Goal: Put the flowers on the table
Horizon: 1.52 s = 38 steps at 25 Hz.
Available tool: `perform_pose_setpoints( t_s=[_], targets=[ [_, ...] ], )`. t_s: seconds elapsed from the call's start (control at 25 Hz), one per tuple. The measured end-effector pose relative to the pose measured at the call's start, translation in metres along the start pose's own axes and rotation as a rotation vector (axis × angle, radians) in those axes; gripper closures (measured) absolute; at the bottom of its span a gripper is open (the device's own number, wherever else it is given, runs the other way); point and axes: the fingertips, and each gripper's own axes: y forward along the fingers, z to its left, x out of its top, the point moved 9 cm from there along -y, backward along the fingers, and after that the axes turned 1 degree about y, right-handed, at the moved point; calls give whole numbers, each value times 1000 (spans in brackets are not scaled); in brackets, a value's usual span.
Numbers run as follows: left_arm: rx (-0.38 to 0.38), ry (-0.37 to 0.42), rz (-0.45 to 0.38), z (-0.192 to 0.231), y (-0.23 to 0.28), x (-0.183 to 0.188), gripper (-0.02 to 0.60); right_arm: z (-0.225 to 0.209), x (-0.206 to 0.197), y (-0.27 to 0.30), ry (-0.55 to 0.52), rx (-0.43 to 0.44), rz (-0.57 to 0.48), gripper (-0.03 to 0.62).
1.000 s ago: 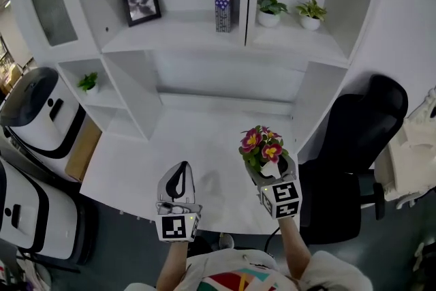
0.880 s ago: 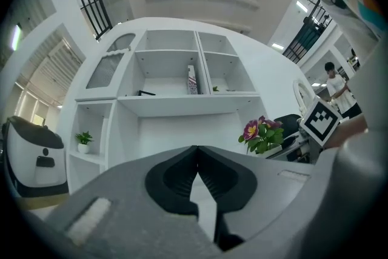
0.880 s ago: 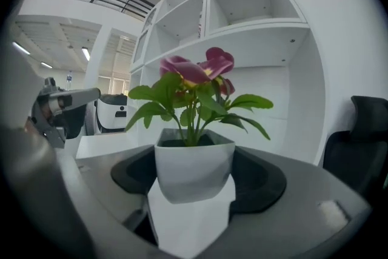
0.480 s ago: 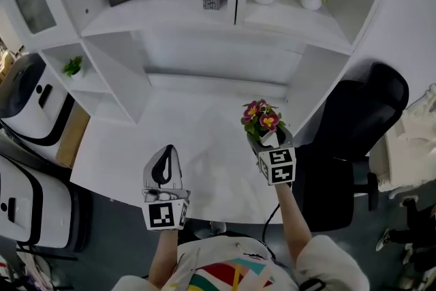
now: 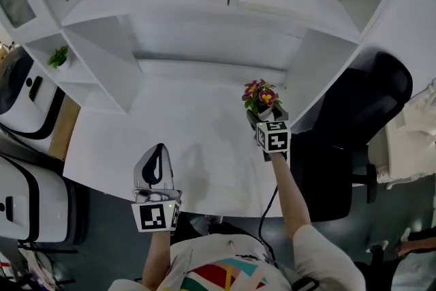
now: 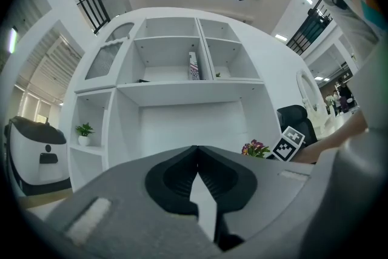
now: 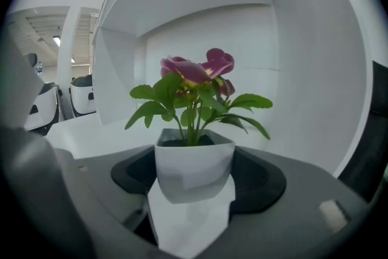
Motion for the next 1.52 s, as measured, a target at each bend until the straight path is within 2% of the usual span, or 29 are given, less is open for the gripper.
perform_pose_setpoints(
  t_s=[0.48,0.76,1.12,1.36,1.52],
  targets=[
    [-10,13,57,4,7,-12,578,-28,-18,64,30,-26,117,241],
    [-6,15,85,5,7,-19,578,-38,-37,82,52,-39,184,241],
    [28,8,107,16,-1,-24,578,-32,-50,82,7,-55,191,241],
    [34,24,73,22,2,-22,578,-42,-55,79,63,-93,191,241],
    [73,8,97,34,-16,-25,578,-37,-72,73,125,-82,187,243]
  ],
)
